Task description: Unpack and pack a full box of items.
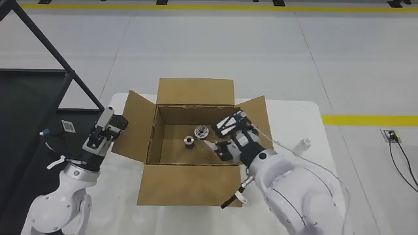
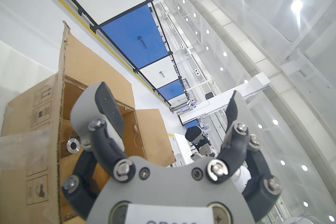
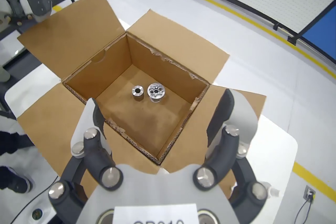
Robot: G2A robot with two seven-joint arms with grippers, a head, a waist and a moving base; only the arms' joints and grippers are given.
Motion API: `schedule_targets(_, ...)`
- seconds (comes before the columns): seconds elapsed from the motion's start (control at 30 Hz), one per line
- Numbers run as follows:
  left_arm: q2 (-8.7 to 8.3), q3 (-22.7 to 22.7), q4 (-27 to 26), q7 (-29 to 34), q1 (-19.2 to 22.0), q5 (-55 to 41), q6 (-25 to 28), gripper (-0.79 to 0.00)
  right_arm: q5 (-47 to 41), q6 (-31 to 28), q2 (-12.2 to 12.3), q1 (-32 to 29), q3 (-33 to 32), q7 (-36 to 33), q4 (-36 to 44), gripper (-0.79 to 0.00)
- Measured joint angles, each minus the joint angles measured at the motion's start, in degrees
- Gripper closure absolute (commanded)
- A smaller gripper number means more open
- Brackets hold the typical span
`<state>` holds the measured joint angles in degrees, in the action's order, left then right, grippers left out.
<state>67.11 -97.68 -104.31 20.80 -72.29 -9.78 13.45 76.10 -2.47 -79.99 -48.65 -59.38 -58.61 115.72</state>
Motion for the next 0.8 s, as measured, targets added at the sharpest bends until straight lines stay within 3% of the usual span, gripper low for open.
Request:
schedule_targets(0.23, -0.10, -2.2, -0.5, -1.3, -1.4, -1.5, 0.8, -0.785, -6.2, 0.9, -2.9, 12.3, 8.3, -3.1, -15.6, -0.785)
schedule_targets(0.47, -0.15, -4.7, -1.1, -2.9, -3.1, -2.9, 1.8, -0.785, -12.4, 3.4, -6.9, 22.3, 15.5, 0.9, -34.8, -0.785)
schedule_targets(0.6, -0.17, -5.3, -1.4, -3.0, -3.8, -3.5, 2.1, -0.785, -12.4, 7.8, -9.1, 25.7, 18.5, 4.9, -44.4, -0.785)
schedule_targets(0.8, -0.15, -5.4, -1.6, -3.4, -4.1, -3.6, 2.1, -0.785, -17.2, 8.8, -11.8, 28.6, 20.3, 9.1, -55.1, -0.785)
